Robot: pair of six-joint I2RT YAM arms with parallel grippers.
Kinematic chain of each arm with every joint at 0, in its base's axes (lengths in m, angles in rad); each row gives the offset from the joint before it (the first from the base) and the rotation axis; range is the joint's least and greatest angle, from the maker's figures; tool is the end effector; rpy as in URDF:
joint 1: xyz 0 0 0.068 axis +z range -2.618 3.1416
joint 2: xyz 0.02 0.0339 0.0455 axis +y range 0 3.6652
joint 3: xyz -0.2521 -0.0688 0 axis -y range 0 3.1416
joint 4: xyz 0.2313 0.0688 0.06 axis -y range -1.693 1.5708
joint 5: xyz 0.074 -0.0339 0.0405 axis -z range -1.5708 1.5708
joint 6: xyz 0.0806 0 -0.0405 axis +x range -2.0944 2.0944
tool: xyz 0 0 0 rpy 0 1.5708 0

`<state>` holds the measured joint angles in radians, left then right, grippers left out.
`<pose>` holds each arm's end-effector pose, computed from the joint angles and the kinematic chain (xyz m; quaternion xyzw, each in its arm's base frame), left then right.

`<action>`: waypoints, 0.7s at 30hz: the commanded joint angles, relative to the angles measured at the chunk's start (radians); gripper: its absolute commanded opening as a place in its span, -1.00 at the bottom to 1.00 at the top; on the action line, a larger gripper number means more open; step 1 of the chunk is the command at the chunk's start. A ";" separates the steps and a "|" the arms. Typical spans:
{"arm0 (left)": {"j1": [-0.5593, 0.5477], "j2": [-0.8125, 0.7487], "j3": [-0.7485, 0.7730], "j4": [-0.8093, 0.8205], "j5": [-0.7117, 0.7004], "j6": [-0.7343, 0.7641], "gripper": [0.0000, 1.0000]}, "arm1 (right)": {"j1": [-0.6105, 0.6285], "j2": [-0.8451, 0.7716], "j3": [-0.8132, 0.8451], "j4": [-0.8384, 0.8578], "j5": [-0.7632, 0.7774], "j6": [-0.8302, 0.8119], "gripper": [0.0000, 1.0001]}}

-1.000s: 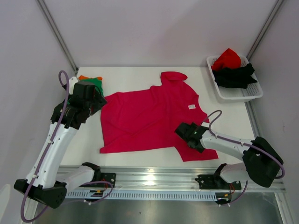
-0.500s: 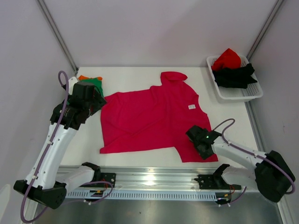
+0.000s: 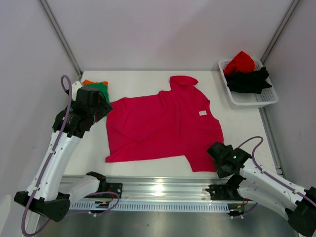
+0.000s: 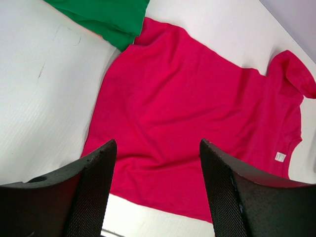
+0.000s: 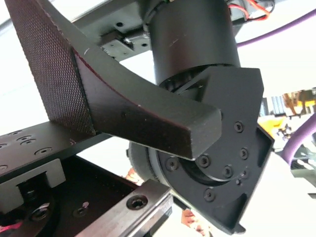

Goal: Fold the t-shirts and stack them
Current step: Flatten out the tshirt

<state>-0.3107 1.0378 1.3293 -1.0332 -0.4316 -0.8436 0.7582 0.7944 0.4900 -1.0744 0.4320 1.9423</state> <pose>0.2052 -0.0305 0.3551 -0.3186 0.8398 -0.0504 0.4366 0.1031 0.0512 0.1368 0.5596 0.7953 0.0447 0.2286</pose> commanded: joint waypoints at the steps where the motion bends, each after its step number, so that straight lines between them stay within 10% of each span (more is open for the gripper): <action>1: 0.010 -0.009 0.004 0.019 0.016 0.020 0.42 | 0.042 0.003 -0.001 -0.010 0.051 0.017 0.61; 10: 0.010 0.011 -0.002 0.015 0.022 0.020 0.42 | 0.194 0.078 0.140 0.488 0.402 -0.699 0.63; 21: 0.010 0.025 -0.024 0.019 0.063 0.009 0.41 | 0.078 0.316 0.229 0.790 0.482 -1.066 0.65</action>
<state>-0.3107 1.0653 1.3041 -1.0306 -0.3916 -0.8444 0.8967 1.0576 0.6941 -0.4149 0.8764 1.0245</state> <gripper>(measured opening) 0.709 0.828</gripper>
